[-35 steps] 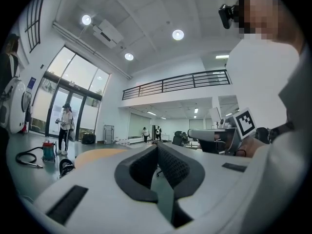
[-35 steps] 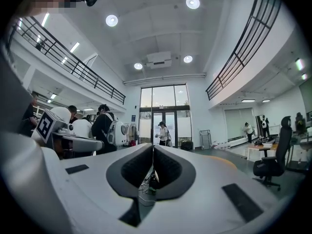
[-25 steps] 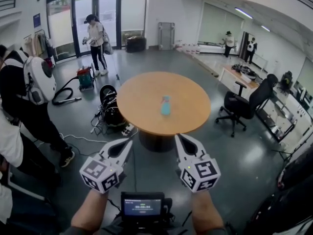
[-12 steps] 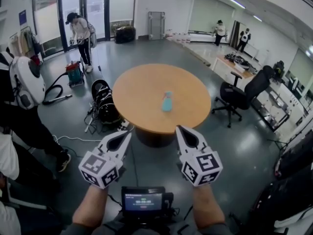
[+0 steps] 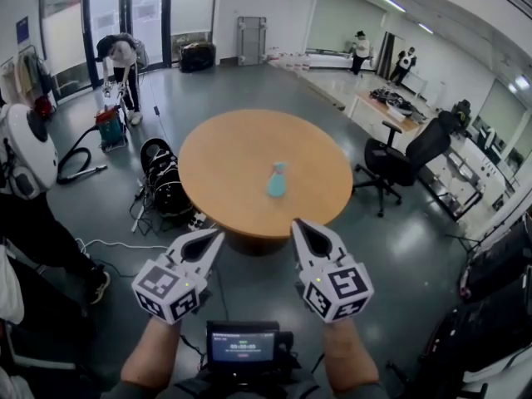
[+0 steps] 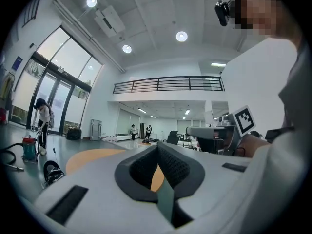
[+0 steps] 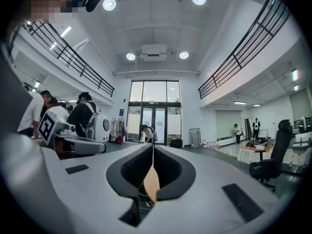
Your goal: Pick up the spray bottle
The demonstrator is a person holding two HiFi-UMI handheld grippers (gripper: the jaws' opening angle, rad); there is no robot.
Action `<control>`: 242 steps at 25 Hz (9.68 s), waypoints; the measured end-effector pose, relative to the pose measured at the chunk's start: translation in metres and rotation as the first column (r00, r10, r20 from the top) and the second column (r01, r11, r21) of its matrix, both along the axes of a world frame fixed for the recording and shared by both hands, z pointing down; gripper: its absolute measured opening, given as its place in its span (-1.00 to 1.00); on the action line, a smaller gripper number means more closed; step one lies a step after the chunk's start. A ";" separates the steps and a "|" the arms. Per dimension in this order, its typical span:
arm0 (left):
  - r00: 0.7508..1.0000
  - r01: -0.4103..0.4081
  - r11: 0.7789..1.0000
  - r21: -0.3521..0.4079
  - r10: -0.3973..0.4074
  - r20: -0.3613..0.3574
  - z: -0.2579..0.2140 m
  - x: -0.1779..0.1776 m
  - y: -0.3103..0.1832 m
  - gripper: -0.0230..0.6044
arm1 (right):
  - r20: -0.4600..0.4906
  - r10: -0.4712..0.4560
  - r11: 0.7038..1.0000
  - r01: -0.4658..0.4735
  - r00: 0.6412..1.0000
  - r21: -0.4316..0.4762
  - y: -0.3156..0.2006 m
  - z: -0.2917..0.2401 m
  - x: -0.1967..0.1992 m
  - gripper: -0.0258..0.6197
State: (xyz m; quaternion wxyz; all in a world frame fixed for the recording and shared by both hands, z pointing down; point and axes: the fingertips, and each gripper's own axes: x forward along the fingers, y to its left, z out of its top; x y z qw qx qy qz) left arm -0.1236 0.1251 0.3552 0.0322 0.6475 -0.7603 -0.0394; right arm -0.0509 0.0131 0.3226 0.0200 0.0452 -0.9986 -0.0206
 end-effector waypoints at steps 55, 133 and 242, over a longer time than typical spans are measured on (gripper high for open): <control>0.990 -0.137 0.988 0.068 0.135 0.040 -0.017 -0.230 -0.149 -0.93 | 0.019 0.172 0.985 -0.172 0.985 -0.024 -0.141 -0.001 -0.199 -0.76; 0.940 -0.014 0.868 -0.496 -0.158 -0.304 0.337 -0.293 -0.272 -0.26 | -0.460 -0.108 0.981 0.019 0.881 -0.194 -0.272 0.363 -0.304 0.42; 0.510 -0.858 0.507 -0.087 0.860 -0.015 0.039 0.088 -0.413 -0.92 | -0.097 0.906 0.417 -0.909 0.413 0.021 -0.291 0.044 0.184 0.40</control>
